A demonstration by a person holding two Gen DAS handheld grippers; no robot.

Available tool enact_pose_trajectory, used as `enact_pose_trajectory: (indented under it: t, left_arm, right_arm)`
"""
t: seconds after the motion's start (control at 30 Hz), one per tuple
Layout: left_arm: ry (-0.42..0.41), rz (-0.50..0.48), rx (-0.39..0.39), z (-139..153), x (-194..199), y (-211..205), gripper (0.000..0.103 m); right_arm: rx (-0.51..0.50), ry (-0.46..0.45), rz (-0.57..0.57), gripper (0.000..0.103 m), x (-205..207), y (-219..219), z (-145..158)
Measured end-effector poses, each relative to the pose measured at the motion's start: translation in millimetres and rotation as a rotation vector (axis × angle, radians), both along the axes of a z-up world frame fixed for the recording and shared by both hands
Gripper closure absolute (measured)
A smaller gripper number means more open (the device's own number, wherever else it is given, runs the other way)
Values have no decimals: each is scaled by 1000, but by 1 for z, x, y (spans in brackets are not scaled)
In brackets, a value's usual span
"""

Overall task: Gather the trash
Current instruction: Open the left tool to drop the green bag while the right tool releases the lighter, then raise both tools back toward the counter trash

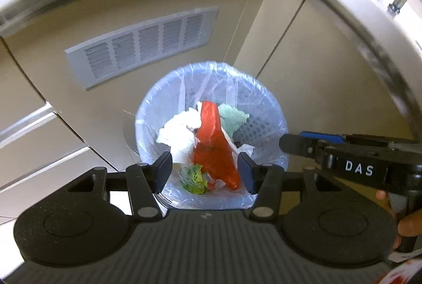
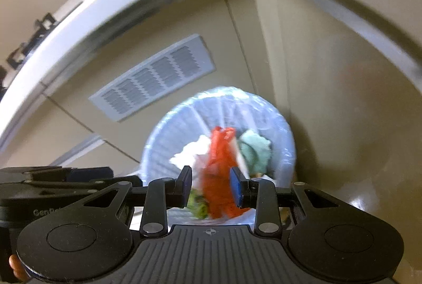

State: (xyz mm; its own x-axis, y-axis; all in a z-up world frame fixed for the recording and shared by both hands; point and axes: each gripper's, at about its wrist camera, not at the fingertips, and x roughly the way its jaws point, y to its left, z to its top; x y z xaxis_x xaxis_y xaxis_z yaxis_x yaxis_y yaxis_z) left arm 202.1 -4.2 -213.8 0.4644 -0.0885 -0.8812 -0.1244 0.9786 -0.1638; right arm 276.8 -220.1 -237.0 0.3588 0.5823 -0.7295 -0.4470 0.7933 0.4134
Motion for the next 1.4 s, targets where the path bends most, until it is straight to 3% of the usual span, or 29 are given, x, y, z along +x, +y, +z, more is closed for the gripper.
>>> enact_pose_trajectory:
  t: [0.27,0.43,0.73,1.07,1.13,1.23,1.4]
  left_arm:
    - [-99,29,20,60,-10,-4,52]
    - [-164,20,29,91,-6,-15,52]
    - [-299,-20,49,140,24,-31,52]
    - [-406,-4,114,179,87,-14,52]
    - [-412,2,121,181,99,-6,52]
    - [-413,8,126,182,114,5,52]
    - [-405,8,142,179,142,23,51]
  right_arm:
    - [78,-62,30,70,-8,-9,50]
    - [124,-133,-10,48,-10,-31,82]
    - [149,-245,-165,39,6,-87,126]
    - [63,-439,-381,34,84,-144,164]
    - [41,-455,-418,32,105,-151,167]
    - [-1,-475,-479,21,135,-158,168]
    - [-58,-473,-545,18,177,-165,160]
